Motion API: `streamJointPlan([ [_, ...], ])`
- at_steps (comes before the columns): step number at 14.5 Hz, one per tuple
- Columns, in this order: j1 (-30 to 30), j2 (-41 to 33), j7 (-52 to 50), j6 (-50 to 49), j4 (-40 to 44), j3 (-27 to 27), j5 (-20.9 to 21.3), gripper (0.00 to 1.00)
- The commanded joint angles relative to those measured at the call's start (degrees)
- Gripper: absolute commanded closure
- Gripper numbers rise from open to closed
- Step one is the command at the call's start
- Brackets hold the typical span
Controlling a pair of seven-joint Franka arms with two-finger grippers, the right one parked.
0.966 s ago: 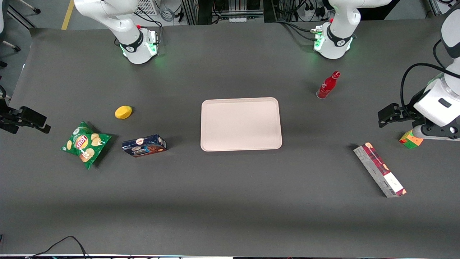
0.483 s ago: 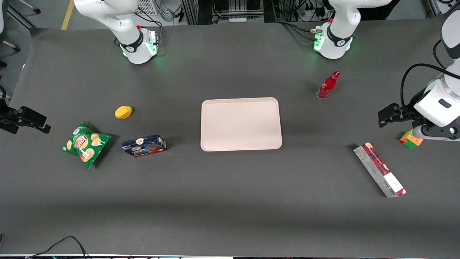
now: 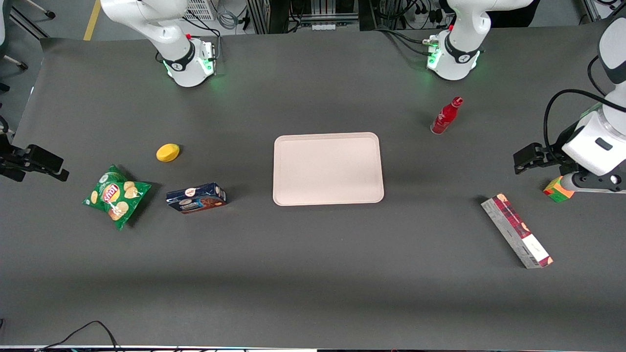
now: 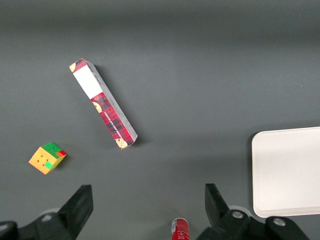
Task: Place red cookie box on tray
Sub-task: 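Move the open left gripper over the red-plaid cookie box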
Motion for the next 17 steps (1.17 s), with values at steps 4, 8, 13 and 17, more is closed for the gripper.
streamJointPlan([
  [4, 1.0, 5.0, -2.3, 0.8, -1.2, 3.8, 0.8, 0.0],
  [8, 0.2, 10.3, -6.2, 10.0, -3.6, 8.4, 0.4, 0.0],
  [13, 0.3, 15.3, -24.8, 13.8, -3.3, 9.5, -3.7, 0.0],
  [17, 0.4, 17.1, -29.1, 17.4, -3.3, 9.5, -2.2, 0.0],
])
